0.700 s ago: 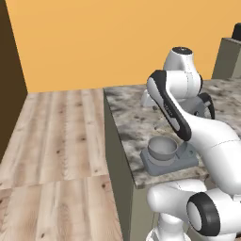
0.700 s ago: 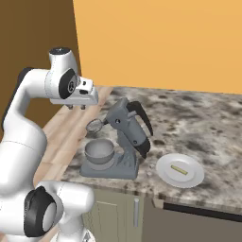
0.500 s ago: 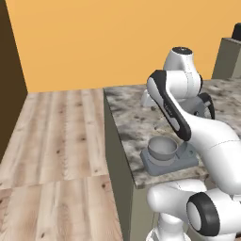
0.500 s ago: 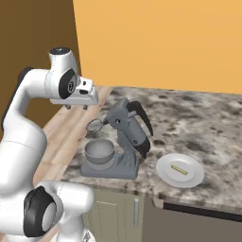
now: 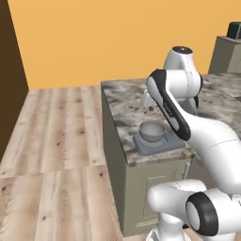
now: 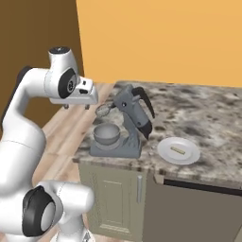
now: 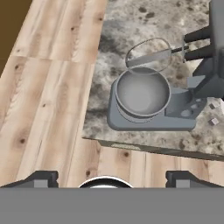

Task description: Add butter and sugar cubes to the stand mixer bowl and then turn on the stand mixer to begin making frosting.

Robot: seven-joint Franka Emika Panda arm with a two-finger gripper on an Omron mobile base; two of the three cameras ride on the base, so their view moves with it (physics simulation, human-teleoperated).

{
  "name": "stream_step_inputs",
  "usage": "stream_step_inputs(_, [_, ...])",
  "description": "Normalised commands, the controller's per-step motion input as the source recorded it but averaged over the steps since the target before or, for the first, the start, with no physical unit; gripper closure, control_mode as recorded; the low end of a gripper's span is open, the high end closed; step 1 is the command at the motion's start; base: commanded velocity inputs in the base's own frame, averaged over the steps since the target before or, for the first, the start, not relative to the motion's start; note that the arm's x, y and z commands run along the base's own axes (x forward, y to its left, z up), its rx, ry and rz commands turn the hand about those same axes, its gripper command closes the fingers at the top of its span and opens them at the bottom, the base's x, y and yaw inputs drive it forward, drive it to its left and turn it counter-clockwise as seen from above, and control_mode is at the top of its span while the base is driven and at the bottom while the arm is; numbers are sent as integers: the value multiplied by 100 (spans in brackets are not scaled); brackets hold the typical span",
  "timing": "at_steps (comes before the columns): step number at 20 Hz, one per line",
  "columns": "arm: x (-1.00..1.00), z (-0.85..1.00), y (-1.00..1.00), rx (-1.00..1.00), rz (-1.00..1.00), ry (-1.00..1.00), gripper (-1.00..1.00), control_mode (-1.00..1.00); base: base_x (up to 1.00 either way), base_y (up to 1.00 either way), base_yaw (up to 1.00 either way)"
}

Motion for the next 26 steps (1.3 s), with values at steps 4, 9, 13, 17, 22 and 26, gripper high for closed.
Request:
stream_step_inputs(4, [0, 0, 0, 0, 0, 0, -100, 100, -6, -30, 0])
stream_step_inputs(9, [0, 0, 0, 0, 0, 0, -100, 100, 0, -51, 0])
stream_step_inputs(13, [0, 0, 0, 0, 0, 0, -100, 100, 0, -64, 0])
stream_step_inputs(17, [0, 0, 0, 0, 0, 0, -100, 100, 0, -53, 0])
stream_step_inputs(22, [0, 0, 0, 0, 0, 0, -100, 100, 0, -43, 0])
stream_step_inputs(26, [0, 0, 0, 0, 0, 0, -100, 100, 0, -33, 0])
